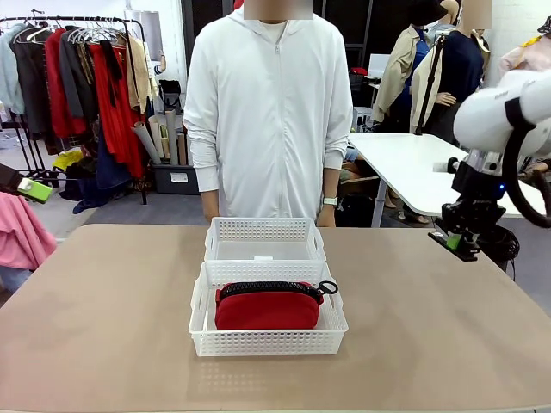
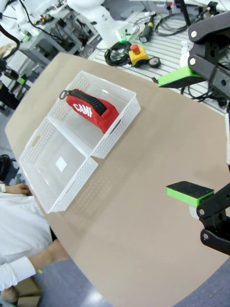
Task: Distribute items into two baskets.
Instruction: Pick up the Stapler that the person points to.
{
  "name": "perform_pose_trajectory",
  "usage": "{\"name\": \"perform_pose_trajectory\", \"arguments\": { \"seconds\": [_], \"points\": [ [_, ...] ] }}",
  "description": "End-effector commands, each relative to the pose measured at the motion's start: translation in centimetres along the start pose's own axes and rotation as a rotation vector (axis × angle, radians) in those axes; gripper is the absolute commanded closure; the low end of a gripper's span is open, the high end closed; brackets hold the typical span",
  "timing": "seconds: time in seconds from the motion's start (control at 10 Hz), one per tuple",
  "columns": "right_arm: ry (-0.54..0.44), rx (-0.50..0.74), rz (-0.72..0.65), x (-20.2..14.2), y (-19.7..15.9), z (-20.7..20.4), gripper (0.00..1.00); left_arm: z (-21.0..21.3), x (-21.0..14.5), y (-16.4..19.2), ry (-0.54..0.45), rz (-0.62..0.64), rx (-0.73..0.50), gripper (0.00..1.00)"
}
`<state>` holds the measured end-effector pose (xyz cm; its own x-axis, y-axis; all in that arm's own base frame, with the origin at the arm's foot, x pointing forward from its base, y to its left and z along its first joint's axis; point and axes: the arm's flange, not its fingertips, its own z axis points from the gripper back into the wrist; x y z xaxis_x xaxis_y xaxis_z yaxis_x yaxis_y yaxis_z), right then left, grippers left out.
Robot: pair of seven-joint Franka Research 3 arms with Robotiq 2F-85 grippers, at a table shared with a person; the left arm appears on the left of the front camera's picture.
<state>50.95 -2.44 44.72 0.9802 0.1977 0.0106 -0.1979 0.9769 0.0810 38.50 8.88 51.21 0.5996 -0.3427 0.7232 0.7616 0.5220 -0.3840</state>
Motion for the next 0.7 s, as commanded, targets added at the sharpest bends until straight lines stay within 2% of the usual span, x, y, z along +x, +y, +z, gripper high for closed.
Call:
{"name": "perform_pose_trajectory", "arguments": {
  "seconds": [0.0, 0.3, 0.6],
  "points": [
    [-0.012, 0.027, 0.165, -2.6, 2.4, 2.1, 1.00, 0.1, 0.0, -0.1, -0.003, -0.003, -0.006, 0.00],
    [0.028, 0.043, 0.433, -6.0, 7.0, 6.6, 1.00, 0.1, 0.0, -0.1, -0.003, -0.003, -0.006, 0.00],
    [0.077, 0.076, 0.593, -7.5, 8.9, 9.2, 1.00, 0.1, 0.0, -0.1, -0.003, -0.003, -0.006, 0.00]
  ]
}}
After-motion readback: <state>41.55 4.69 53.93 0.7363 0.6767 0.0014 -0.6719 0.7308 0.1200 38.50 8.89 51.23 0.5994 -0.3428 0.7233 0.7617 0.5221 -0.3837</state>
